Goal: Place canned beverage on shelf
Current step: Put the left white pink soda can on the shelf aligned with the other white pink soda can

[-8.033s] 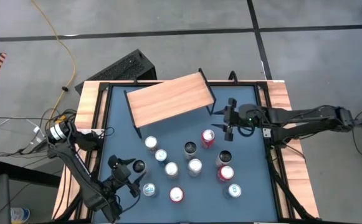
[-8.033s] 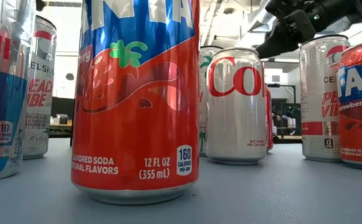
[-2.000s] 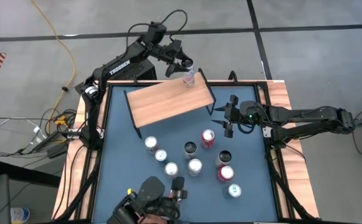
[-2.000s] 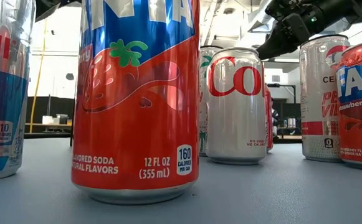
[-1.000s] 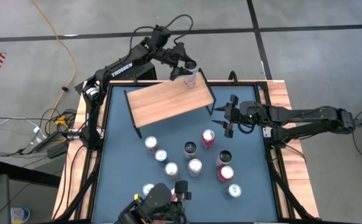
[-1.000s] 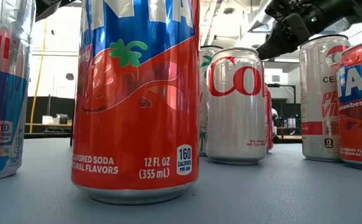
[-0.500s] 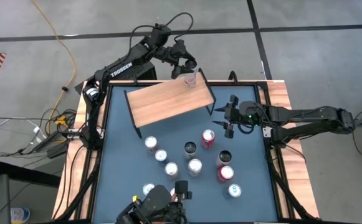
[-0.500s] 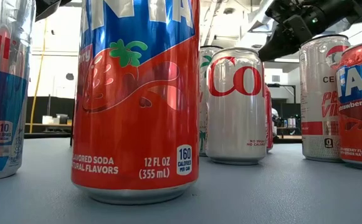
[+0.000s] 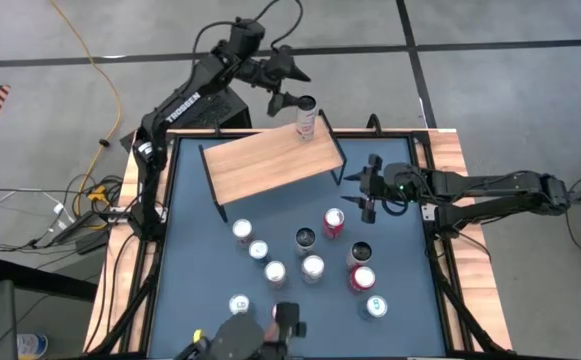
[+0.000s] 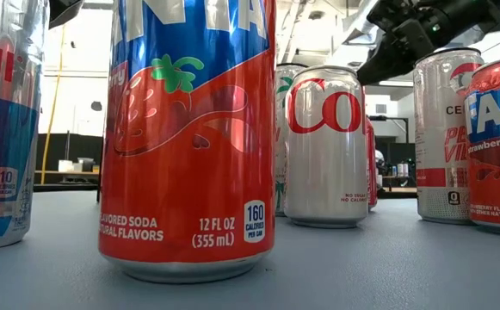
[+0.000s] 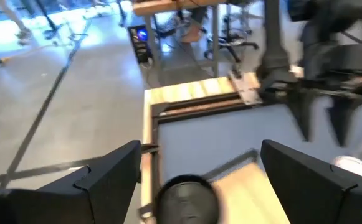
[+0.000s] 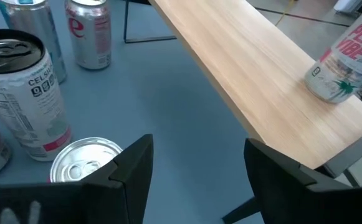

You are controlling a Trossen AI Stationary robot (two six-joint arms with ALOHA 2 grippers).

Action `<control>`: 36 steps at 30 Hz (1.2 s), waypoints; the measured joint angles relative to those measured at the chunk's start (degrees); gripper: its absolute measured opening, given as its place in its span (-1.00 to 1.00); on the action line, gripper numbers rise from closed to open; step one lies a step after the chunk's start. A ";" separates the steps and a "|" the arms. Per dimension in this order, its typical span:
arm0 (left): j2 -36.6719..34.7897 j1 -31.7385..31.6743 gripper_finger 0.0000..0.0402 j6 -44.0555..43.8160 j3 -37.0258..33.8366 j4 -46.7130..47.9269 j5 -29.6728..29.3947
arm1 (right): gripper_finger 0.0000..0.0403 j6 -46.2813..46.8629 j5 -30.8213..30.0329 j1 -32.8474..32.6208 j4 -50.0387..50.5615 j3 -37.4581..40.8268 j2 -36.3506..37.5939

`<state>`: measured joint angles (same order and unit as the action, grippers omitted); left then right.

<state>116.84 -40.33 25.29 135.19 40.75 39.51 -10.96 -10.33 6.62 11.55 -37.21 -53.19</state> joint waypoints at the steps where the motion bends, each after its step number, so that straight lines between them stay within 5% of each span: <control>1: -1.20 0.87 0.60 0.70 -0.57 0.18 -0.21 | 0.19 0.00 0.00 -0.13 -0.02 0.00 0.00; 11: -15.76 11.99 0.60 6.79 -2.71 18.87 -10.47 | 0.19 1.97 1.98 -4.64 2.19 -3.28 0.07; 18: -19.24 21.44 0.60 2.80 -3.93 27.86 -5.74 | 0.19 6.20 4.54 -12.65 8.38 -9.72 1.54; 21: -19.21 26.86 0.60 0.23 -9.39 28.26 -12.89 | 0.19 8.21 4.41 -15.52 10.93 -11.08 2.09; 27: -19.14 35.39 0.60 -1.64 -26.21 18.31 -25.46 | 0.19 9.57 2.27 -19.30 12.10 -11.42 3.50; 36: -28.89 38.60 0.59 -9.86 -56.03 -14.90 -23.87 | 0.19 11.01 2.19 -22.08 14.44 -11.35 5.90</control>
<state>87.95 -1.74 15.44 79.15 25.85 15.64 0.05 -8.14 -15.46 25.99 -48.56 -47.29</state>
